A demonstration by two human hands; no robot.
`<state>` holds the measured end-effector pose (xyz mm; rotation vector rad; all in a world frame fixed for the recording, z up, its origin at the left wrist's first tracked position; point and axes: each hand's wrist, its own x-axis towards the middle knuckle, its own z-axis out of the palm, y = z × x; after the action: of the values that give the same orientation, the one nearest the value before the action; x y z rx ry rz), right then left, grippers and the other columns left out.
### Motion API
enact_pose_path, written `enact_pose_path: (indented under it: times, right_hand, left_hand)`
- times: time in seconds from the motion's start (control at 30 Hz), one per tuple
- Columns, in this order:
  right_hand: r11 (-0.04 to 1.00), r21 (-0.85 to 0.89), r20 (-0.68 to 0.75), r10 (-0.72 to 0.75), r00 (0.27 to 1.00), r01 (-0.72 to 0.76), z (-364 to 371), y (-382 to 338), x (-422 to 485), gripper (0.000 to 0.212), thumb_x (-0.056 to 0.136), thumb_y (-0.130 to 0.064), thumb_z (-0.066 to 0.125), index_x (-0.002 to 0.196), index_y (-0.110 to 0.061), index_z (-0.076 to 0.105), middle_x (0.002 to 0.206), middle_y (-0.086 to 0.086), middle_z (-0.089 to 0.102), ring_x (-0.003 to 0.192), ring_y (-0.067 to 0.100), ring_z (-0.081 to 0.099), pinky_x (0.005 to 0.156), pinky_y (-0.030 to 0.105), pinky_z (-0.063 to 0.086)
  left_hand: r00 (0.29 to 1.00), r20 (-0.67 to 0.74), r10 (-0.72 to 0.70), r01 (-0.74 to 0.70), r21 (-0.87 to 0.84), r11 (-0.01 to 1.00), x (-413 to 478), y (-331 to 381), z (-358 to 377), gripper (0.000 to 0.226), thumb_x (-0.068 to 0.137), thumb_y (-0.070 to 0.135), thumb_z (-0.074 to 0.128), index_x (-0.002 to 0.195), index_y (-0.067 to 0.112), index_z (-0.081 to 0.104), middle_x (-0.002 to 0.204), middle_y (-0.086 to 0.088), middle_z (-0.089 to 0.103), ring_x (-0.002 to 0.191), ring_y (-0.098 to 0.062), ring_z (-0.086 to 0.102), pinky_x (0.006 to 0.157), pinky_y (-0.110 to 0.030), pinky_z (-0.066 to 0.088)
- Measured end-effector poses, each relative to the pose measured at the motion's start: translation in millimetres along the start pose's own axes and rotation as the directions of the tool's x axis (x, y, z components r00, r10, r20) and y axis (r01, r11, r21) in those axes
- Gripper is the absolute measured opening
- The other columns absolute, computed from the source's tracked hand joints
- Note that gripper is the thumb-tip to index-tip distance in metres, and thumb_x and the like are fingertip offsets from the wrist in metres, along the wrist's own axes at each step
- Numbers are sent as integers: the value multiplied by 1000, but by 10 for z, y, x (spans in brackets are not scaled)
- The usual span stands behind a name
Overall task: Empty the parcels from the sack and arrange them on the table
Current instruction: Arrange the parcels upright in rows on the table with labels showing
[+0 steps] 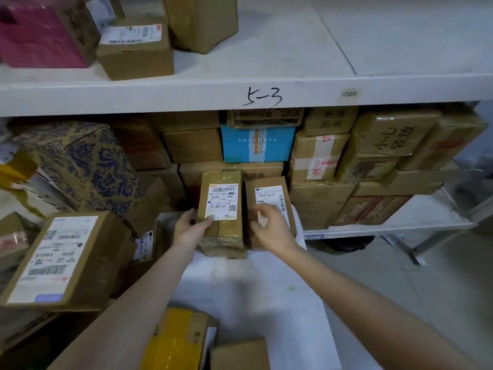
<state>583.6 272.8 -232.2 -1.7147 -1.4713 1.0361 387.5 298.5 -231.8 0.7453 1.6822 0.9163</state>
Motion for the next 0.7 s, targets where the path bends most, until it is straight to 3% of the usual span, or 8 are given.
enact_pose_path:
  times: [0.1,0.2,0.27,0.47,0.57,0.7]
  right_hand:
    - [951,-299,-237,0,971,-73,-161,235,18,57,82,-17,69,135,-14,45,138,13,38,130,30,37,108,34,33]
    - [939,-252,-164,198,966,-235,-176,401,12,77,79,-34,73,142,-18,32,140,14,31,129,35,37,105,43,37]
    - [966,-155,-84,196,977,-207,-142,436,9,75,83,-32,70,145,-18,30,138,14,34,124,35,44,101,38,39]
    - [978,-127,-42,161,986,-165,-196,505,38,76,86,-32,68,148,-20,27,142,15,32,126,37,44,104,39,38]
    - [971,-188,-34,142,989,-146,-196,552,9,76,86,-37,68,148,-21,27,142,14,28,128,36,41,105,43,40]
    - [911,-391,-162,77,984,-135,-137,506,-66,56,87,-42,65,135,-23,47,135,11,32,127,30,37,96,40,43]
  left_hand:
    - [971,-44,-234,235,5,972,-139,-22,37,68,81,40,74,138,21,44,132,-5,50,129,-35,43,98,-52,38]
    - [927,69,-369,375,-191,907,-205,-14,27,57,83,32,73,132,16,48,131,-11,54,114,-32,54,93,-53,46]
    - [939,89,-333,344,-281,896,-216,16,65,42,85,22,72,122,13,54,118,-11,62,102,-27,60,84,-46,53]
    - [954,48,-296,296,-315,902,-198,21,192,50,86,19,70,131,10,48,127,-12,58,115,-27,56,98,-43,50]
    - [964,13,-265,257,-290,922,-215,-45,254,50,89,22,67,133,10,45,128,-10,57,120,-27,55,102,-42,47]
    - [973,-40,-229,222,-136,965,-279,-51,278,55,88,37,66,132,11,47,127,-8,57,120,-31,54,103,-47,45]
